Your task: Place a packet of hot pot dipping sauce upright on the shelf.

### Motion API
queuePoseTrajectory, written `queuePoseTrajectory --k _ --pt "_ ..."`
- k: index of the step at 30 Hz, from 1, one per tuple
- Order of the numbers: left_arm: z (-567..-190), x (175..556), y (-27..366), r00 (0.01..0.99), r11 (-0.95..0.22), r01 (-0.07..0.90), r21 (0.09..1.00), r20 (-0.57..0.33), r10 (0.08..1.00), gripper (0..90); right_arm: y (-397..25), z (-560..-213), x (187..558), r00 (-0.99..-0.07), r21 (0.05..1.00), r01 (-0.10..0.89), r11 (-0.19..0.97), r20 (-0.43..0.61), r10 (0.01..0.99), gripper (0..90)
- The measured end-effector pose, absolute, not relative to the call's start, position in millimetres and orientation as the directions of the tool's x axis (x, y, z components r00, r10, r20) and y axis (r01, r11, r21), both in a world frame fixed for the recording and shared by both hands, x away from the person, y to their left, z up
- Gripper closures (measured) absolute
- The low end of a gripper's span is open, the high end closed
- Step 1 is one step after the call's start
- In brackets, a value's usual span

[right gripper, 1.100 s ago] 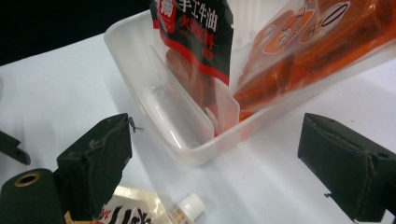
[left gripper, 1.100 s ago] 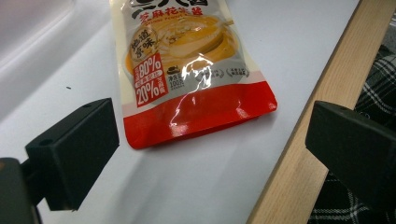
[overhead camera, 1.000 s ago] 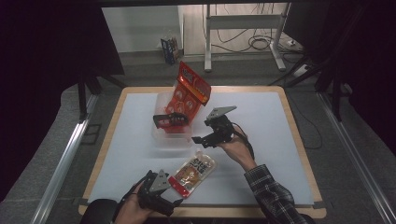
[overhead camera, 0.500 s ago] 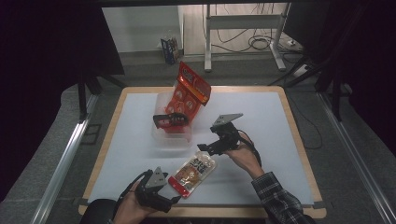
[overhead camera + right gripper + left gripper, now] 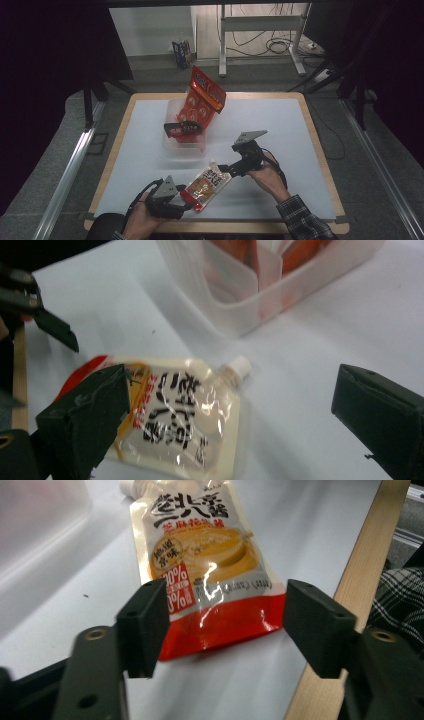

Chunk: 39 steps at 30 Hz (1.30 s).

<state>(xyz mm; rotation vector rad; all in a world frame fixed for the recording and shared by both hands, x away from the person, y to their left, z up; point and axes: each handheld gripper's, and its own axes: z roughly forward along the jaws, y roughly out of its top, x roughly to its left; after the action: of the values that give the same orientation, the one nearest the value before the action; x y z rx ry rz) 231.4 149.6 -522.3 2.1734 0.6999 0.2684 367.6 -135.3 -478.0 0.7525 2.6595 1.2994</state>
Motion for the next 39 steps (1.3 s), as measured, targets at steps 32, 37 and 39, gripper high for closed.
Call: queuePoseTrajectory --k 32,37,39 --pt "-544 250 143 0.819 -0.516 0.452 0.728 -0.11 0.563 90.0 -142 -510 345 -0.856 0.703 0.456 0.545 0.18 0.484 1.3" --pt "-544 250 143 0.808 -0.509 0.472 0.72 -0.122 0.576 90.0 -135 -515 344 -0.854 0.677 0.482 0.556 0.22 0.472 1.5" --pt "-544 250 143 0.804 -0.507 0.479 0.716 -0.126 0.581 90.0 -132 -517 343 -0.853 0.666 0.488 0.564 0.227 0.47 2.0"
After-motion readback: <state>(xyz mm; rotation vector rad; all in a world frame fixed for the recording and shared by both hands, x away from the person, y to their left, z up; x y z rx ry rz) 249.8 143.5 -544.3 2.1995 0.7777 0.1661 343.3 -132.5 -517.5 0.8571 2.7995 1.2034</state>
